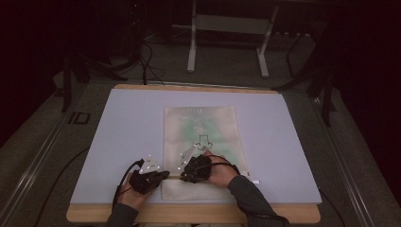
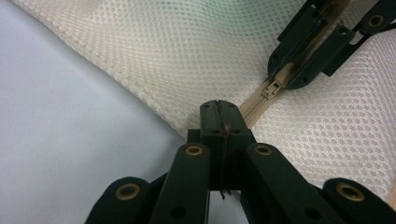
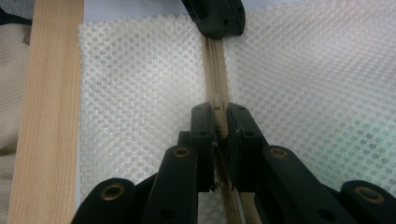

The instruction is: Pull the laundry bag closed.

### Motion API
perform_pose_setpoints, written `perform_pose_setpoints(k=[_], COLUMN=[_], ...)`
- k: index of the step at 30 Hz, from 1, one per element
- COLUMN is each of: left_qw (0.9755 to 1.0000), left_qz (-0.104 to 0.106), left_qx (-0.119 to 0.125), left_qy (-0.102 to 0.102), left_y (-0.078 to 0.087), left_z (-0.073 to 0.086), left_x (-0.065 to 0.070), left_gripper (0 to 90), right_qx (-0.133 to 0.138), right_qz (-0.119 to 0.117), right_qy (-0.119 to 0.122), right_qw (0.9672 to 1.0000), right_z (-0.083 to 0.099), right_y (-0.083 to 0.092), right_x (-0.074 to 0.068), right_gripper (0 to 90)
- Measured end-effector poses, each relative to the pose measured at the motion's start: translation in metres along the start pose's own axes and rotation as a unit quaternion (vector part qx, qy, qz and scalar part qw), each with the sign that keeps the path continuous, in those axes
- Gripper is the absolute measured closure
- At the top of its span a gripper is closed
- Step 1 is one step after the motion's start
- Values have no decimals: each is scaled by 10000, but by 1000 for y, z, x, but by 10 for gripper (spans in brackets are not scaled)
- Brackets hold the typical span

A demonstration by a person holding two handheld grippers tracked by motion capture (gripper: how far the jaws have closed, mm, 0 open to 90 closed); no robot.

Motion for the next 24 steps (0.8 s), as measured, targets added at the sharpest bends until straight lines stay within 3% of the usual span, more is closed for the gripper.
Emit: perform_pose_setpoints(k=[24], left_qw=[10000], left_qz=[-10], left_qx=[5], left_qy=[-4], left_y=[0], left_z=[0], left_x=[0], left_gripper=[896], right_qx=[-53], right_qz=[7], right_qy=[-42], right_qw=[10000], right_z=[7], right_y=[5], right_x=[1], right_gripper=[822])
Point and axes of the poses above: each handheld gripper's, and its own axes: y roughly backward along the jaws, z roughly out of its underside, x roughly to its right, the point moved 7 cm from there along -y, roughly forward along the jaws, and after that the axes turned 4 degrees about -y, right-handed, at the moved point
